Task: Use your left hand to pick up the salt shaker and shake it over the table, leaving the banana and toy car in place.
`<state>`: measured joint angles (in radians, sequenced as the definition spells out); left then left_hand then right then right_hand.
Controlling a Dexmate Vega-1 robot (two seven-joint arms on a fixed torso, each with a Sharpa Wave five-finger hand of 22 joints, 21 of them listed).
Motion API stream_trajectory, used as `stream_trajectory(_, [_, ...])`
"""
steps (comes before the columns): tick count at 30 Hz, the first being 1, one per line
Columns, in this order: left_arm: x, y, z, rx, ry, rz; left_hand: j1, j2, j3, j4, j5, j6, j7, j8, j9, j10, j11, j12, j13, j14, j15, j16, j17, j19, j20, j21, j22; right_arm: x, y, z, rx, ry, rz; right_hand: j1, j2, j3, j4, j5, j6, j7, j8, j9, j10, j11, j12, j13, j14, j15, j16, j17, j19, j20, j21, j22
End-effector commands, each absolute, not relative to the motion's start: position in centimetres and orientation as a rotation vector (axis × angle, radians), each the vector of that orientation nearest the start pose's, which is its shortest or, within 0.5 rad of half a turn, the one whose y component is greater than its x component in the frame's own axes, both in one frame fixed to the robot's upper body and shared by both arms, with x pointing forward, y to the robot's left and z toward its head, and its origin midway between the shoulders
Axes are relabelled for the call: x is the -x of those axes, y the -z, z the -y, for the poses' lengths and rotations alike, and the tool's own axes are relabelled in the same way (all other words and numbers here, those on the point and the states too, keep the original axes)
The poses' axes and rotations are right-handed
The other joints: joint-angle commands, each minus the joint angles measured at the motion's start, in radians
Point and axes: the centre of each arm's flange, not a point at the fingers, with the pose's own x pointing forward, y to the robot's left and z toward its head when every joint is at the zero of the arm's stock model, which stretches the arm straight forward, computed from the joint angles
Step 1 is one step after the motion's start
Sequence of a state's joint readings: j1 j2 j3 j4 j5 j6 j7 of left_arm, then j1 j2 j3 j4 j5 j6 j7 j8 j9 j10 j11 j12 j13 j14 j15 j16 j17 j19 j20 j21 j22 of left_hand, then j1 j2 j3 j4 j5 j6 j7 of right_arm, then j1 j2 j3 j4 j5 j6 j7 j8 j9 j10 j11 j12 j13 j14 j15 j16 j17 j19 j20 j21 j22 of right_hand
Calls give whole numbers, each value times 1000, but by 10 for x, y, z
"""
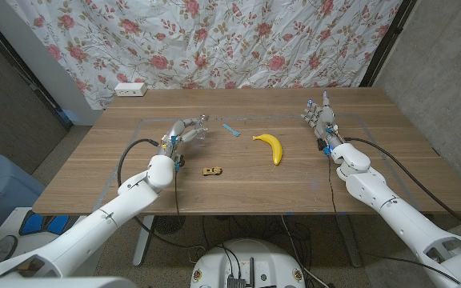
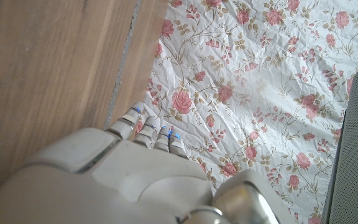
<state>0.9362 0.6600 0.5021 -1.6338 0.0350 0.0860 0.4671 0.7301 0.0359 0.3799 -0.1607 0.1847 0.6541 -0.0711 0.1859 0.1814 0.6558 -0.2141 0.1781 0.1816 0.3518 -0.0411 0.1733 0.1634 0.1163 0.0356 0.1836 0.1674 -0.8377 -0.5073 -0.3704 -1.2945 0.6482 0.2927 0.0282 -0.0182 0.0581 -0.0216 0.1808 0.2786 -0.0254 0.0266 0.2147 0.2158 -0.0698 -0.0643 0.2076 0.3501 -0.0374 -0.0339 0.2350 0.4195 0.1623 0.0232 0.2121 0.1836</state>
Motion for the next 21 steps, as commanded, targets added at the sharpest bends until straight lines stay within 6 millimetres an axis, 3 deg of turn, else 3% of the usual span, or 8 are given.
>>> stream_trajectory(1, [-612,54,-264,-694,-187,578,-2,6,9,-4,-1,17,3,8,2,16,2,13,0,1,-103,6,2,-5,0,0,3,-654,28,291,-43,-203,594,0,102,-1,6,7,0,8,4,4,-6,-1,7,3,-6,-36,4,5,5,-1,6,5])
stream_trajectory(21, [-611,63,-272,-772,-183,576,-3,9,13,-6,-1,47,8,17,3,47,0,19,1,11,-106,9,1,-4,-2,3,3,-653,27,291,-42,-203,594,0,102,-1,6,7,-1,9,3,4,-6,-1,7,3,-6,-35,4,5,5,-1,6,5])
